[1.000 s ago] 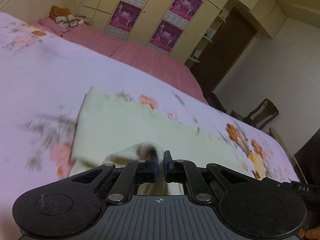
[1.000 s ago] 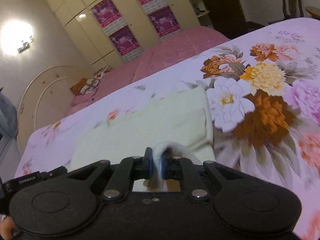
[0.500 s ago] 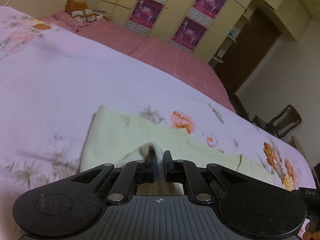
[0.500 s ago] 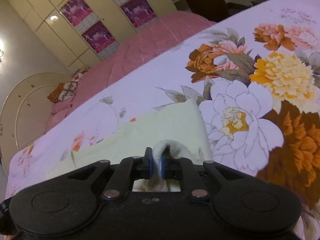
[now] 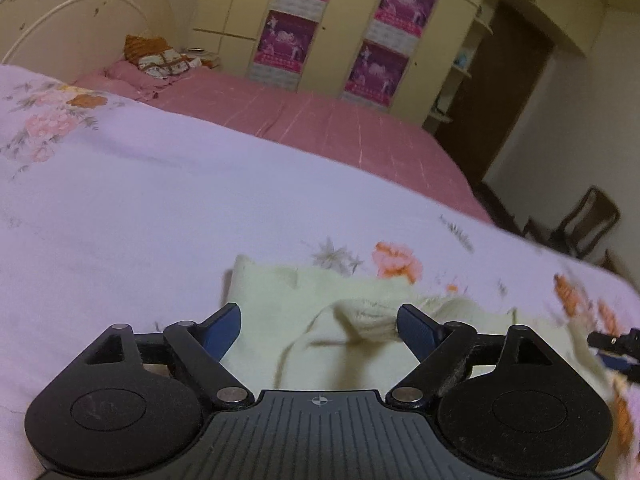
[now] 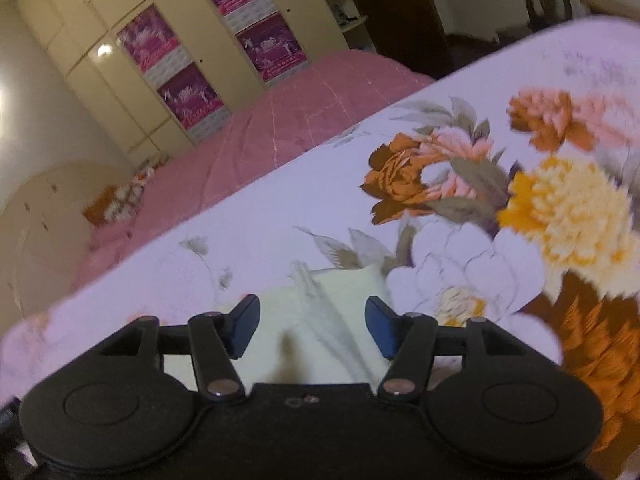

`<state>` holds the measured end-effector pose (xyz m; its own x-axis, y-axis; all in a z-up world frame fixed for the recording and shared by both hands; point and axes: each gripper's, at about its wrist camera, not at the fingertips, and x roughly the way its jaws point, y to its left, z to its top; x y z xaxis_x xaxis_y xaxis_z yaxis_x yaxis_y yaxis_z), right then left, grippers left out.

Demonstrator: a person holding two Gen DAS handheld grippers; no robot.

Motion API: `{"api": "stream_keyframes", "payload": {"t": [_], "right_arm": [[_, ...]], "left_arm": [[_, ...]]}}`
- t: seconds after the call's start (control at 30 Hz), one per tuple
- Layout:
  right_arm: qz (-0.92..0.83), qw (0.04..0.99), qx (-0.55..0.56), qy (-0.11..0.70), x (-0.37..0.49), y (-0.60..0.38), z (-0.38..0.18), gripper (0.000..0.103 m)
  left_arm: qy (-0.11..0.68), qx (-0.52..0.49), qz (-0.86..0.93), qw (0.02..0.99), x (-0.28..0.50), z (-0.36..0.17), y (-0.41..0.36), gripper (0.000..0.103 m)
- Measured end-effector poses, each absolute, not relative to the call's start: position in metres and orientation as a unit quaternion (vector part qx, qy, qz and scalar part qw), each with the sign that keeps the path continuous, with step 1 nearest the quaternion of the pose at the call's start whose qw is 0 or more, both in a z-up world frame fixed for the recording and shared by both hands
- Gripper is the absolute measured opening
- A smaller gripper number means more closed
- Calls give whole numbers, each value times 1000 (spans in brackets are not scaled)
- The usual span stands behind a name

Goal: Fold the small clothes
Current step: 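Open both tools to release the folded edge onto the sweater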

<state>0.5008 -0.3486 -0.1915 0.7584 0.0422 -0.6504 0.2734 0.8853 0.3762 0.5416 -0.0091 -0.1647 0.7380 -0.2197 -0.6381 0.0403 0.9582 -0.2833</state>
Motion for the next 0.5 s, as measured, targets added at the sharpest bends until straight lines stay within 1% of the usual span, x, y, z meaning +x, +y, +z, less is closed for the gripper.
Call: {"api": "stream_keyframes", "payload": {"t": [0.1, 0.13, 0.17, 0.23, 0.37, 0.5], "right_arm": [[-67, 915, 176, 356, 502, -340, -196, 57], [-64, 915, 165, 363, 503, -337, -199, 55], [-62, 915, 153, 369, 505, -333, -202, 53], [-59, 915, 129, 377, 508, -327, -205, 45], [-59, 916, 129, 374, 508, -325, -204, 44], [-50, 914, 135, 380, 508, -327, -205, 45]], "left_arm": [[364, -103, -82, 922, 546, -172, -16, 66], [366, -95, -86, 922, 547, -174, -19, 54], [367, -85, -91, 922, 548, -176, -23, 51], [362, -70, -98, 924, 546, -175, -31, 51], [354, -68, -122, 925, 532, -162, -29, 52], [377, -67, -114, 917, 530, -164, -14, 52]]}}
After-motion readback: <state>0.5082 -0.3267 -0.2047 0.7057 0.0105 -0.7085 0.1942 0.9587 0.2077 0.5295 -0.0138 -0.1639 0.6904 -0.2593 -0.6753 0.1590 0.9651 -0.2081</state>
